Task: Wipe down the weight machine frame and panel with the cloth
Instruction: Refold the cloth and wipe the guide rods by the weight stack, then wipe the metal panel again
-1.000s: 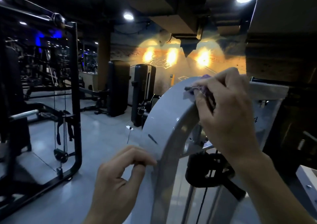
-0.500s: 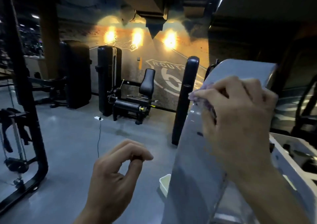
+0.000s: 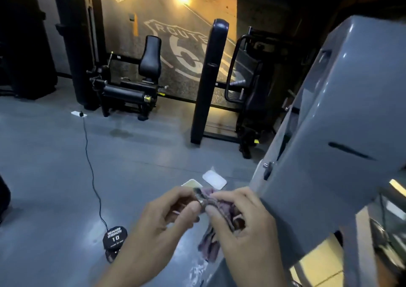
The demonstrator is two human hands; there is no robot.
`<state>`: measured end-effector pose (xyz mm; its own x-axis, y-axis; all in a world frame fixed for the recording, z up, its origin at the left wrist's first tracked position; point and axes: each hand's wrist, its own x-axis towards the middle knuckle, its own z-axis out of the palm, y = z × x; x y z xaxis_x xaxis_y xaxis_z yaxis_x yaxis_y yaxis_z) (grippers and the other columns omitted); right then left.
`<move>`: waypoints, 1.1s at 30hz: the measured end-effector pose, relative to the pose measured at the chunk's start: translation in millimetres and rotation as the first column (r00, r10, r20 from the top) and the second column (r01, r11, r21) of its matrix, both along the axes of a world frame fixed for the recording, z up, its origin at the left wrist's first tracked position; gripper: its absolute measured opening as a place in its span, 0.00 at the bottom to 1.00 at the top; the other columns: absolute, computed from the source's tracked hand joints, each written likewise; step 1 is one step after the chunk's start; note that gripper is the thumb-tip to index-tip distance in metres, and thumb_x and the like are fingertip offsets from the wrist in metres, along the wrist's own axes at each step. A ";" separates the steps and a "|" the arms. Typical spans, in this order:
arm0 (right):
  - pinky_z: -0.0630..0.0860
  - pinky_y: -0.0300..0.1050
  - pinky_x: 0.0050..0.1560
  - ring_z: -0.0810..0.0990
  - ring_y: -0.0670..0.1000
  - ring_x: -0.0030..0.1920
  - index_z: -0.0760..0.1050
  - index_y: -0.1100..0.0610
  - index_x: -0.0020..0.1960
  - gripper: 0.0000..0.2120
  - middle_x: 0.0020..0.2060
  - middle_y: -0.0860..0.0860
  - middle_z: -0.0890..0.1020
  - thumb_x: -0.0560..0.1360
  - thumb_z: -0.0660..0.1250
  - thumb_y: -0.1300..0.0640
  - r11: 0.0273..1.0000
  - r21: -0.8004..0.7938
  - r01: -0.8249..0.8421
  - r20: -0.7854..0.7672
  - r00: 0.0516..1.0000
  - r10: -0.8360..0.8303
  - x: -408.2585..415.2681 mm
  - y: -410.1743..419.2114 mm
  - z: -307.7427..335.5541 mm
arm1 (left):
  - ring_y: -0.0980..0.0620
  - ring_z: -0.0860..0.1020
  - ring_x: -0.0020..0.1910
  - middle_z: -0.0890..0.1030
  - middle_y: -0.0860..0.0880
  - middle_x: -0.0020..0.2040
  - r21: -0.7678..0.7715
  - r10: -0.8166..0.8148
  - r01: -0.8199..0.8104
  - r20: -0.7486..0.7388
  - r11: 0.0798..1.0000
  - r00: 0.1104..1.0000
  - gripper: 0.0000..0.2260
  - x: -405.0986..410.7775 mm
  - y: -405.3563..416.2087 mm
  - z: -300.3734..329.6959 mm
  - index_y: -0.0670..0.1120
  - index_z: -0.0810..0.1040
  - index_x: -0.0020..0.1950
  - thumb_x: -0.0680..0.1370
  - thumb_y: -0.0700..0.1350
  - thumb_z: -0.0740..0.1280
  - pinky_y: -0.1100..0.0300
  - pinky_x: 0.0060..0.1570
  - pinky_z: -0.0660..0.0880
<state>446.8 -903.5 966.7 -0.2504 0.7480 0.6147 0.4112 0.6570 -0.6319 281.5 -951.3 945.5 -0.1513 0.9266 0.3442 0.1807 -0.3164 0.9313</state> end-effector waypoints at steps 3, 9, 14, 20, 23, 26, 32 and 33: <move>0.75 0.28 0.41 0.83 0.40 0.42 0.83 0.43 0.50 0.08 0.47 0.43 0.80 0.72 0.76 0.51 0.992 -0.120 -0.041 -0.056 0.998 0.034 -15.2 -3.8 -29.2 | 0.41 0.82 0.40 0.85 0.45 0.44 -0.080 -0.057 0.061 0.042 0.995 0.997 0.16 3.5 9.7 1.3 0.50 0.82 0.57 0.80 0.60 0.65 0.53 0.40 0.78; 0.82 0.38 0.43 0.84 0.47 0.44 0.82 0.41 0.53 0.14 0.49 0.45 0.79 0.71 0.74 0.56 0.952 -0.260 -0.161 -0.225 0.969 0.102 -52.0 2.4 -55.2 | 0.28 0.80 0.40 0.85 0.42 0.42 -0.183 0.066 -0.041 0.131 0.982 0.989 0.11 -19.0 23.8 -6.4 0.52 0.86 0.53 0.84 0.50 0.63 0.26 0.41 0.74; 0.84 0.51 0.47 0.84 0.52 0.49 0.82 0.44 0.50 0.12 0.50 0.49 0.82 0.67 0.74 0.46 0.814 -0.488 -0.314 -0.435 0.896 0.085 -71.6 7.8 -69.4 | 0.34 0.83 0.45 0.87 0.43 0.45 -0.233 0.130 -0.116 0.042 0.965 0.991 0.13 -42.2 36.2 -17.8 0.52 0.86 0.49 0.86 0.46 0.62 0.31 0.48 0.77; 0.74 0.38 0.40 0.76 0.46 0.36 0.73 0.53 0.43 0.12 0.35 0.50 0.79 0.68 0.76 0.54 0.772 -0.582 -0.254 -0.496 0.863 -0.091 -87.3 32.1 -75.7 | 0.50 0.77 0.34 0.82 0.48 0.35 -0.140 -0.024 0.027 0.022 0.990 0.999 0.15 -72.6 77.7 -23.9 0.44 0.80 0.41 0.84 0.48 0.63 0.59 0.34 0.73; 0.73 0.38 0.40 0.76 0.46 0.35 0.75 0.56 0.49 0.14 0.35 0.52 0.79 0.68 0.74 0.52 0.739 -0.638 -0.217 -0.476 0.865 -0.157 -95.9 48.5 -79.6 | 0.45 0.79 0.34 0.83 0.47 0.37 -0.156 -0.144 0.146 0.024 0.977 0.989 0.15 -90.3 109.2 -34.3 0.41 0.79 0.43 0.84 0.50 0.63 0.47 0.30 0.74; 0.73 0.44 0.44 0.76 0.46 0.40 0.81 0.49 0.51 0.12 0.39 0.56 0.81 0.70 0.72 0.45 0.702 -0.695 -0.158 -0.386 0.905 -0.179 -112.9 60.0 -87.6 | 0.48 0.73 0.32 0.79 0.44 0.36 -0.211 -0.280 0.278 0.023 0.937 0.960 0.15 -113.3 140.1 -49.2 0.46 0.81 0.47 0.83 0.54 0.62 0.55 0.28 0.71; 0.66 0.39 0.38 0.69 0.45 0.36 0.76 0.51 0.37 0.08 0.32 0.43 0.73 0.74 0.68 0.51 0.663 -0.747 -0.052 -0.389 0.843 -0.371 -159.7 69.5 -94.0 | 0.51 0.79 0.39 0.84 0.52 0.43 -0.260 -0.526 0.485 -0.118 0.835 0.843 0.10 -154.5 200.0 -64.8 0.54 0.83 0.49 0.80 0.52 0.63 0.59 0.39 0.74; 0.67 0.38 0.36 0.69 0.45 0.35 0.76 0.53 0.37 0.08 0.32 0.44 0.74 0.74 0.68 0.52 0.665 -0.745 -0.044 -0.407 0.820 -0.402 -162.4 69.6 -94.4 | 0.50 0.81 0.42 0.85 0.51 0.45 -0.274 -0.555 0.509 -0.126 0.816 0.822 0.09 -155.3 208.0 -68.6 0.55 0.83 0.49 0.80 0.53 0.63 0.58 0.42 0.76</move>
<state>284.4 -833.9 872.3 0.1129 0.9849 -0.1312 -0.0525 -0.1259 -0.9907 126.2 -743.3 876.9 0.4347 0.8957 0.0936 0.2247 -0.2085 0.9519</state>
